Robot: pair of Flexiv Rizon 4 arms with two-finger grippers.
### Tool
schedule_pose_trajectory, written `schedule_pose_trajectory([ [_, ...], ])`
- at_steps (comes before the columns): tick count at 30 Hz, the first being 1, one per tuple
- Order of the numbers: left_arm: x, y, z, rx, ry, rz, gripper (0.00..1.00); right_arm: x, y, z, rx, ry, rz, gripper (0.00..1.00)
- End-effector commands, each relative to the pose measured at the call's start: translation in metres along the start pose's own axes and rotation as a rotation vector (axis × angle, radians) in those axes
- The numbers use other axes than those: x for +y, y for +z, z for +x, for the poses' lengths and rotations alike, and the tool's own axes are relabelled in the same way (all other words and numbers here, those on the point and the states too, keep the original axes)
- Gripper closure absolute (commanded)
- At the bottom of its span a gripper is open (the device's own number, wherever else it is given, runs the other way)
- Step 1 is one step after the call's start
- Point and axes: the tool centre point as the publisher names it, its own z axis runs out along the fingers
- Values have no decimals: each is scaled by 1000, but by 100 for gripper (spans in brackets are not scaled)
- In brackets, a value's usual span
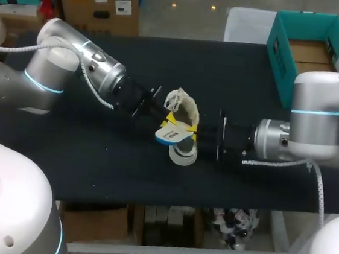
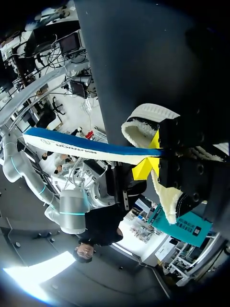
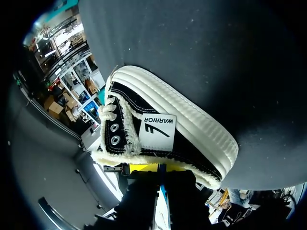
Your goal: Open the shoe tongue, take the insole out of the shoe, put the insole back into the shoe, and pack the shoe into the shoebox
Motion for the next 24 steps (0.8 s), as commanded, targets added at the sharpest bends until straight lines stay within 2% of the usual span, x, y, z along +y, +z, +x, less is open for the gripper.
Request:
schedule_pose_trajectory([
  [1, 3, 3, 0, -2, 0, 8, 100, -6, -2, 4, -8, -7, 0, 52],
  [2, 2, 3, 0, -2, 0, 7, 100, -9, -5, 4, -5, -12, -4, 35],
  [3, 2, 3, 0, -3, 1, 7, 100, -12, -7, 4, -6, -17, -15, 24],
  [5, 2, 3, 0, -3, 1, 6, 100, -19, -11, 3, 0, -25, -16, 23],
  [8, 1, 2, 0, -8, -1, 6, 100, -28, -15, 3, 1, -36, -29, 30],
  [12, 0, 2, 2, -10, -4, 3, 100, -34, -16, 2, 3, -46, -27, 32],
  [16, 0, 2, 2, -13, -3, 2, 100, -34, -13, 1, 6, -56, -3, 49],
  [20, -1, 2, 2, -18, -4, 3, 100, -31, -7, -2, 5, -50, 15, 57],
  [24, -2, 2, 2, -19, -4, 1, 100, -29, -4, -4, 5, -45, 27, 72],
])
